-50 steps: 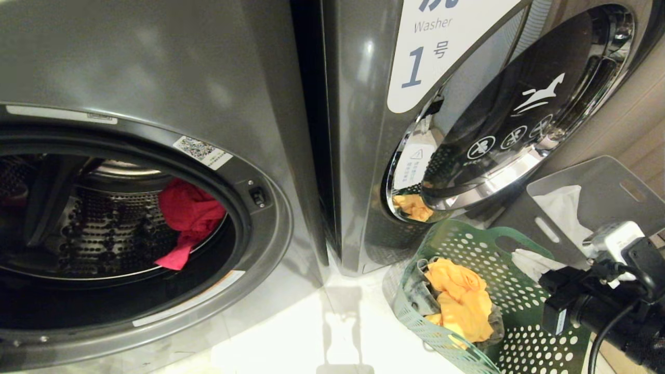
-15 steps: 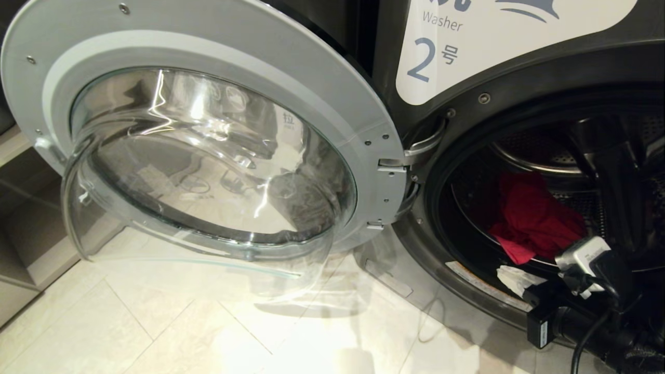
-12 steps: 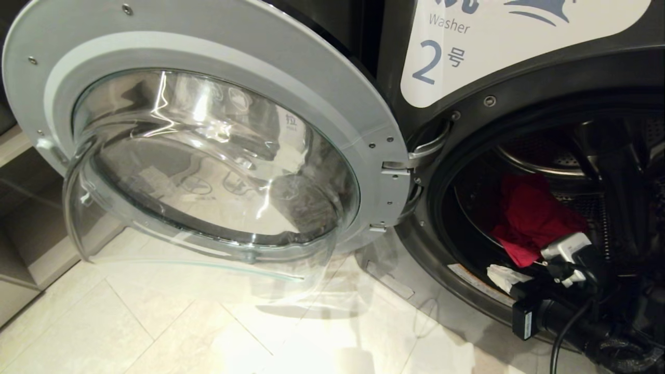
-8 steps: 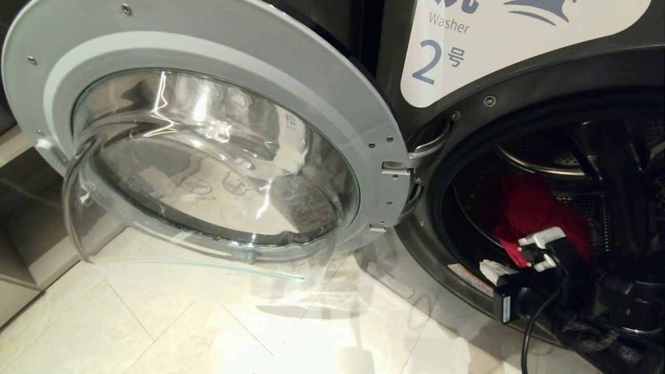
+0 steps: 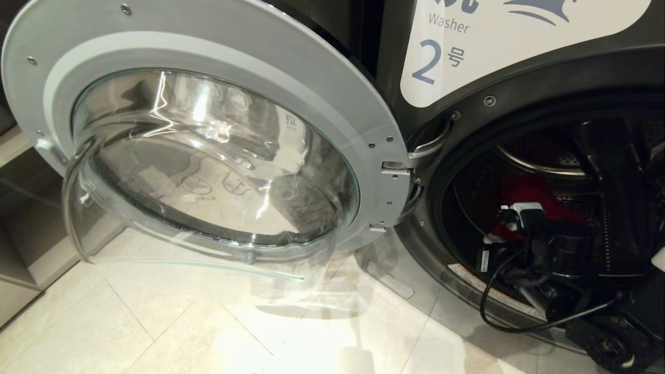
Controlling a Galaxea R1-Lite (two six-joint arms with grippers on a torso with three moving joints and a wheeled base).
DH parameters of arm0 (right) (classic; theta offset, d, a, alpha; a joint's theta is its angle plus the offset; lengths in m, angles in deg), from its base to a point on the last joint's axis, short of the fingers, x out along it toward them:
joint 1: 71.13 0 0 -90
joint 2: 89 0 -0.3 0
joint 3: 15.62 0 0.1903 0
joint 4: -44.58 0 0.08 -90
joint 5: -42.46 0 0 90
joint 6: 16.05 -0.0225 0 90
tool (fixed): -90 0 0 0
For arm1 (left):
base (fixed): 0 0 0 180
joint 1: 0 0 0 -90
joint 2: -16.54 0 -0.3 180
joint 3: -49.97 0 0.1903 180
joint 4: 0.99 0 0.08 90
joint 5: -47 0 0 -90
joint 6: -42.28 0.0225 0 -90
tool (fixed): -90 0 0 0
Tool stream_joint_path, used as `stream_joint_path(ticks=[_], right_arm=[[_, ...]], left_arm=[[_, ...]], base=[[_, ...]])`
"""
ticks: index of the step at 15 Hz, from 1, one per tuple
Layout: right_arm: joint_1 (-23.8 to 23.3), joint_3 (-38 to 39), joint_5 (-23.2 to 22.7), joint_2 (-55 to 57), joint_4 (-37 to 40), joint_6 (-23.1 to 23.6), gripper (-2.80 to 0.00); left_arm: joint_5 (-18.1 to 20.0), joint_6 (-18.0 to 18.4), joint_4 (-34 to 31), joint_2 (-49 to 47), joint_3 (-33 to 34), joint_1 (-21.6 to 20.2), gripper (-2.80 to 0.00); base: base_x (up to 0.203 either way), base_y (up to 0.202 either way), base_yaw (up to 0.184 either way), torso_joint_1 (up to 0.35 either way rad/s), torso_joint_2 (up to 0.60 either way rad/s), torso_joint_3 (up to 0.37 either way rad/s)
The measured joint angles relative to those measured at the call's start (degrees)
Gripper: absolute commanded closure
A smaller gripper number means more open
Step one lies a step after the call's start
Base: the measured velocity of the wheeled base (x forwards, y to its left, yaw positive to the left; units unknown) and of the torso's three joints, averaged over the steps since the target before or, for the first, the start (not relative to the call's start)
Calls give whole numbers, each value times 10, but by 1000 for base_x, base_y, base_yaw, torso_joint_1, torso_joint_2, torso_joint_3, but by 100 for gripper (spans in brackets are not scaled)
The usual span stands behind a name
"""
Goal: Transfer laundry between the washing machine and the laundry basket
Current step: Pick a cloth and place it into the basket
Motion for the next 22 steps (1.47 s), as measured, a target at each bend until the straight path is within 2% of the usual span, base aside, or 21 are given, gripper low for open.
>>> stream_joint_path(ticks=[5,10,14,19,22], right_arm=[[-76,-82,1,37,29,3,0],[-122,-130,-2,63,74,2,0],[-148,-200,0,71,158,-8,0],[-174,-335,0,75,347,-52,0],[-178,-367,1,83,373,-53,0]], left_arm=[[0,0,0,0,0,0,0],[0,0,0,0,0,0,0],[0,0,0,0,0,0,0],[0,0,0,0,0,0,0],[0,0,0,0,0,0,0]], base=[[0,0,0,0,0,0],[0,0,0,0,0,0],[0,0,0,0,0,0],[0,0,0,0,0,0],[0,0,0,0,0,0]])
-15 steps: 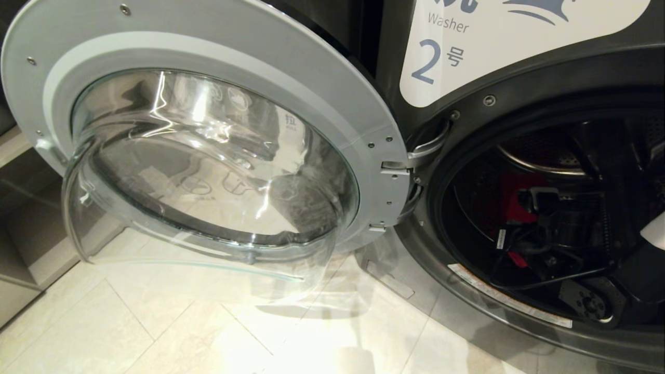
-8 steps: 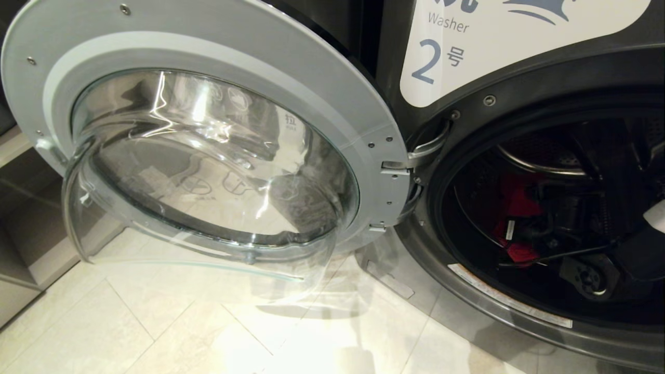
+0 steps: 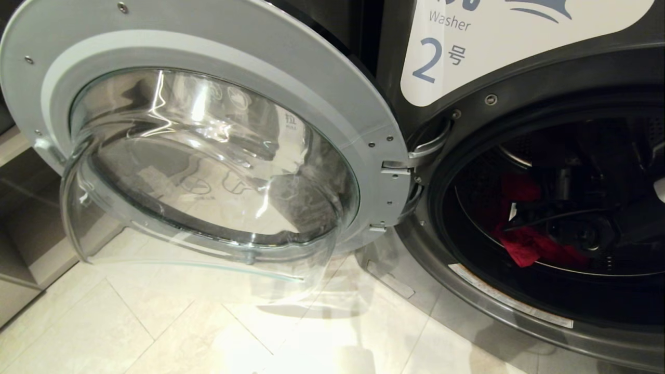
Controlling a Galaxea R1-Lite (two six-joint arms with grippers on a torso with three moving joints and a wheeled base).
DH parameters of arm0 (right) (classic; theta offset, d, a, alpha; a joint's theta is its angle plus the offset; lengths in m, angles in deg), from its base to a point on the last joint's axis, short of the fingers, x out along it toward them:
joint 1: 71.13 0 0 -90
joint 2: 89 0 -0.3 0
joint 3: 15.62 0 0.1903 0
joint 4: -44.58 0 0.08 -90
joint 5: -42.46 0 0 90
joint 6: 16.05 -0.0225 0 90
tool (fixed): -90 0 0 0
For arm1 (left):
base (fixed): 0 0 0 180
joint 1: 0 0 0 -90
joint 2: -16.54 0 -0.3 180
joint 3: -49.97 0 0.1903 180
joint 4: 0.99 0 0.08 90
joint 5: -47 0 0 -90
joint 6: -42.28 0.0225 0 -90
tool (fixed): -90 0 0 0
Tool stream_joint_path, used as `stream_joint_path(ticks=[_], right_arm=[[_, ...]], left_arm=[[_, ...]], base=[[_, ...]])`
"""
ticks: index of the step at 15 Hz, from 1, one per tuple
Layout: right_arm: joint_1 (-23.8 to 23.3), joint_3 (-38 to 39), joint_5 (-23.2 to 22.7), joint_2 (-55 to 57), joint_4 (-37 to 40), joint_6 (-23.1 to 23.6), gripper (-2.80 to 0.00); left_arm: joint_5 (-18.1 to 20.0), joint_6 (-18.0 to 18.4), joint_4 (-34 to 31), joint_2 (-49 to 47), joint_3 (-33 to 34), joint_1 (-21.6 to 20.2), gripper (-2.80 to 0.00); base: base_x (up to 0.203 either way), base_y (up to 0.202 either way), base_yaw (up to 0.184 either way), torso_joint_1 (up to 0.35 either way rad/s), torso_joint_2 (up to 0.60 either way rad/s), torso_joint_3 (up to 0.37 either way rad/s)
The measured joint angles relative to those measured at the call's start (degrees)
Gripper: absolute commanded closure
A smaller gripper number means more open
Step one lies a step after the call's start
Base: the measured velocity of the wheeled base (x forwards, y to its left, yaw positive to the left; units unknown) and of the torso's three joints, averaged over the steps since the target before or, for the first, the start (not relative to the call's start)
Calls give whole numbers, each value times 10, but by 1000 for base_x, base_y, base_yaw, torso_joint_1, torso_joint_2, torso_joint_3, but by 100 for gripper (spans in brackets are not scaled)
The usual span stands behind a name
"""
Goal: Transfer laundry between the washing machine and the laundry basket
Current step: Pick a cloth and place it into the basket
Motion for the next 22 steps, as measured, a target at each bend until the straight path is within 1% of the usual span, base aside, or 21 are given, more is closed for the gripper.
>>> stream_joint_path(ticks=[3,4,12,14,19,22], right_arm=[[-2,-12,-1,8,-4,4,0],[-2,-14,0,10,-4,4,-280],[-15,-68,0,44,-5,8,-280],[-18,-76,0,59,-6,15,-280],[-43,-107,0,111,-40,37,-280],[-51,-130,0,135,-44,45,-280]], left_arm=[[0,0,0,0,0,0,0],[0,0,0,0,0,0,0],[0,0,0,0,0,0,0],[0,0,0,0,0,0,0],[0,0,0,0,0,0,0],[0,0,0,0,0,0,0]], base=[[0,0,0,0,0,0],[0,0,0,0,0,0],[0,0,0,0,0,0],[0,0,0,0,0,0],[0,0,0,0,0,0],[0,0,0,0,0,0]])
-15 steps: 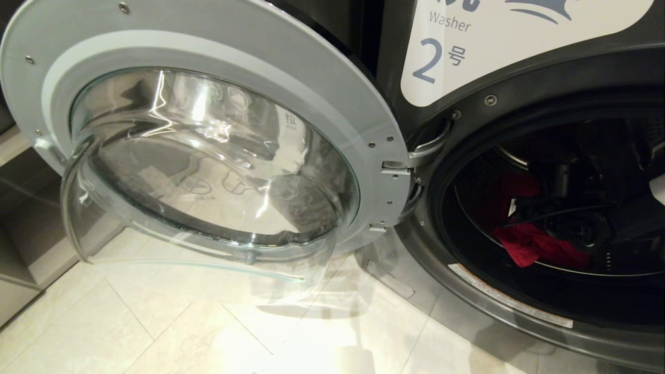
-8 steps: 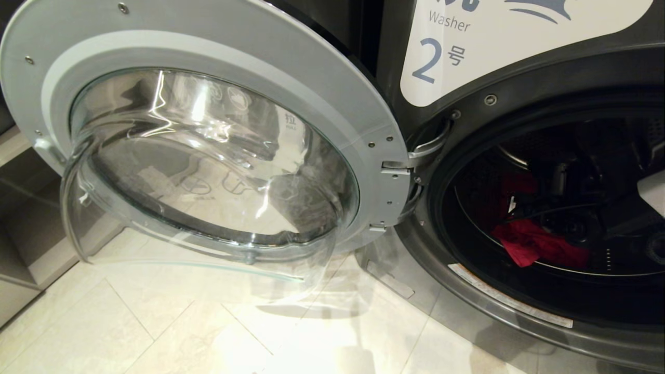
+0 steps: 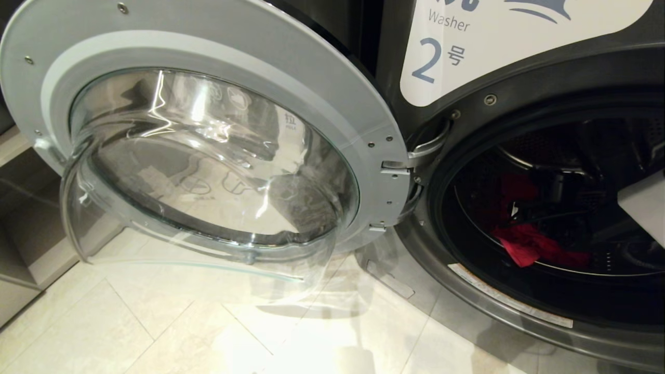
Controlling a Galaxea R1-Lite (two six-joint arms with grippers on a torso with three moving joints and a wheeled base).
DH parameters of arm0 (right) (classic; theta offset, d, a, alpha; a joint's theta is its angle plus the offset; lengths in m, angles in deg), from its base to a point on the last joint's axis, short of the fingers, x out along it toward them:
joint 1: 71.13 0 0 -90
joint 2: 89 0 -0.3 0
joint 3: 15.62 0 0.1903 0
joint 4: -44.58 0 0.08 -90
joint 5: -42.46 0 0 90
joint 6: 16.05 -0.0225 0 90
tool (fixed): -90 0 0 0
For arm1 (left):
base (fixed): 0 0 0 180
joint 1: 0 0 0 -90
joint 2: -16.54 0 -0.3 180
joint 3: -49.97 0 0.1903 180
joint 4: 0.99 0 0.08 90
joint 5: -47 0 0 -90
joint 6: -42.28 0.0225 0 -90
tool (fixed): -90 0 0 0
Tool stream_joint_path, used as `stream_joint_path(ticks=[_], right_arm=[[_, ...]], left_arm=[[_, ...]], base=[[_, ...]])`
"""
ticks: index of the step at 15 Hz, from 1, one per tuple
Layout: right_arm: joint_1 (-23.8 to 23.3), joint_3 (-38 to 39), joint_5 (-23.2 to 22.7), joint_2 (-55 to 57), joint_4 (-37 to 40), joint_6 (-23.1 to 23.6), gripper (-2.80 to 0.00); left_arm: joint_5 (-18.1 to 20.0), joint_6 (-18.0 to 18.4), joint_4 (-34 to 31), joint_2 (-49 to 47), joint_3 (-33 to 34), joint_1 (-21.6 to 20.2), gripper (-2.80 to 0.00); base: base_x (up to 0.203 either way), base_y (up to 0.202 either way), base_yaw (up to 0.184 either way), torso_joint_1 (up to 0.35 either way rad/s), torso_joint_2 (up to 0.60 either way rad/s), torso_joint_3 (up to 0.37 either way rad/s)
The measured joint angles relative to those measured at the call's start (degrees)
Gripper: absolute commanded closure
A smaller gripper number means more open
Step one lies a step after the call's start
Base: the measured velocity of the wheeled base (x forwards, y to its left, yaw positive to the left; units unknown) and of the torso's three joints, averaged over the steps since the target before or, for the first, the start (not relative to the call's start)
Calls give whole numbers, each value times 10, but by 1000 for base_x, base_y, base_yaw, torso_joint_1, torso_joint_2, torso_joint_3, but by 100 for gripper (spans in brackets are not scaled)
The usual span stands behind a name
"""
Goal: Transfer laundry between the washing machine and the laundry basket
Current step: Pick a cloth and place it into the basket
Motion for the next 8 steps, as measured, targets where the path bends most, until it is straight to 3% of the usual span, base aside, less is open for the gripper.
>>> stream_joint_path(ticks=[8], right_arm=[[1,-27,0,52,-15,2,-280]], left_arm=[[0,0,0,0,0,0,0]], base=[[0,0,0,0,0,0]])
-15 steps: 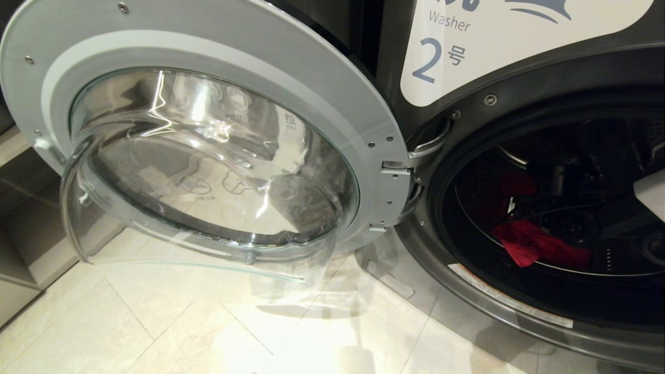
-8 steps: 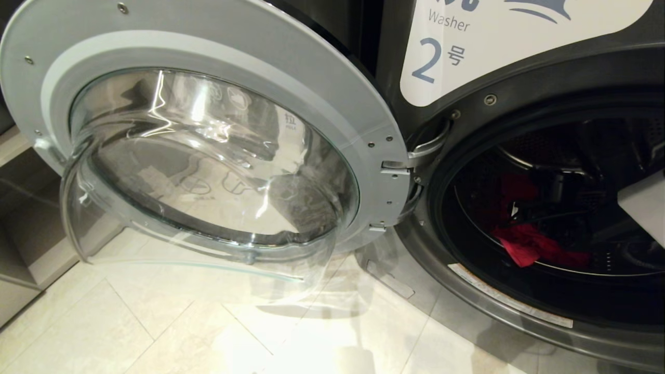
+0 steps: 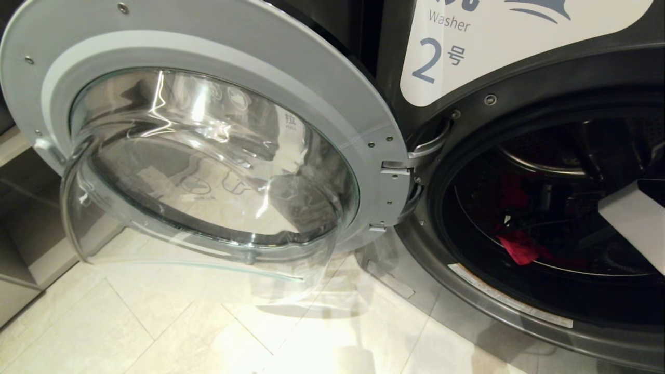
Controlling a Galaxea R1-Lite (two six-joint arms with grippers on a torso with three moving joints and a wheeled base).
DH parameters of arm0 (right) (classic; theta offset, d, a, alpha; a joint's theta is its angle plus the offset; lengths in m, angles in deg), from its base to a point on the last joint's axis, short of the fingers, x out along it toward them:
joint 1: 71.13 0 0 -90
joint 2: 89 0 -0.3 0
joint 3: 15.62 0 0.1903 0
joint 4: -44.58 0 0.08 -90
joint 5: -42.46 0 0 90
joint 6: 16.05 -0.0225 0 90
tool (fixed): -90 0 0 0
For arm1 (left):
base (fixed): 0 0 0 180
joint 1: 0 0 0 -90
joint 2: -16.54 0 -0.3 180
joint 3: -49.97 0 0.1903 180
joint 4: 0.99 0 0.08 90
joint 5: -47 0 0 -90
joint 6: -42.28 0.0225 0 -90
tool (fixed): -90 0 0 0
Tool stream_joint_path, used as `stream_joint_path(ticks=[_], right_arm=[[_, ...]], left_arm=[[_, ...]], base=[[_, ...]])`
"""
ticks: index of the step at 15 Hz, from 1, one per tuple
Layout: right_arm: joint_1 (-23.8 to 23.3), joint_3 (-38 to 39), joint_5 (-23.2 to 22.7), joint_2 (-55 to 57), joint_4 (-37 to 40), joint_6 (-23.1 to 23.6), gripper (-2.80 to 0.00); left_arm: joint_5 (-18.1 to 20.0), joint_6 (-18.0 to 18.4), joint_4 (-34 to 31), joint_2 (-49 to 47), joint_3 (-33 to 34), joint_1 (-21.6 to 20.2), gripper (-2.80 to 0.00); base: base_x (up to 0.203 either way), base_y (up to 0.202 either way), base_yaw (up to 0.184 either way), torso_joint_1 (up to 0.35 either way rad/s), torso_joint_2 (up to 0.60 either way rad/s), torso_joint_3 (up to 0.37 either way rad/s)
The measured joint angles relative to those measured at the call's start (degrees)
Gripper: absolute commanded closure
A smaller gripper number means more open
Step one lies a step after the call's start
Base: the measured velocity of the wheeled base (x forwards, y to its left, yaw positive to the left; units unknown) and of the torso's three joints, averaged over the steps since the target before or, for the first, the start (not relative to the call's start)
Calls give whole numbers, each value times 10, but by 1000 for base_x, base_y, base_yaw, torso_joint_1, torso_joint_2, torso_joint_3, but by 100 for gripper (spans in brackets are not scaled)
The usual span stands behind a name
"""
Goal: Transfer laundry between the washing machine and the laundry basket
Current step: Pick a cloth and place it into the basket
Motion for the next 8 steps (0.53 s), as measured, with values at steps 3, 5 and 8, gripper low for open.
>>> stream_joint_path(ticks=[3,5,8], right_arm=[[0,-10,0,12,-1,0,0],[0,-20,0,18,-1,1,0],[0,-28,0,23,-1,0,0]], left_arm=[[0,0,0,0,0,0,0],[0,0,0,0,0,0,0],[0,0,0,0,0,0,0]], base=[[0,0,0,0,0,0],[0,0,0,0,0,0],[0,0,0,0,0,0]])
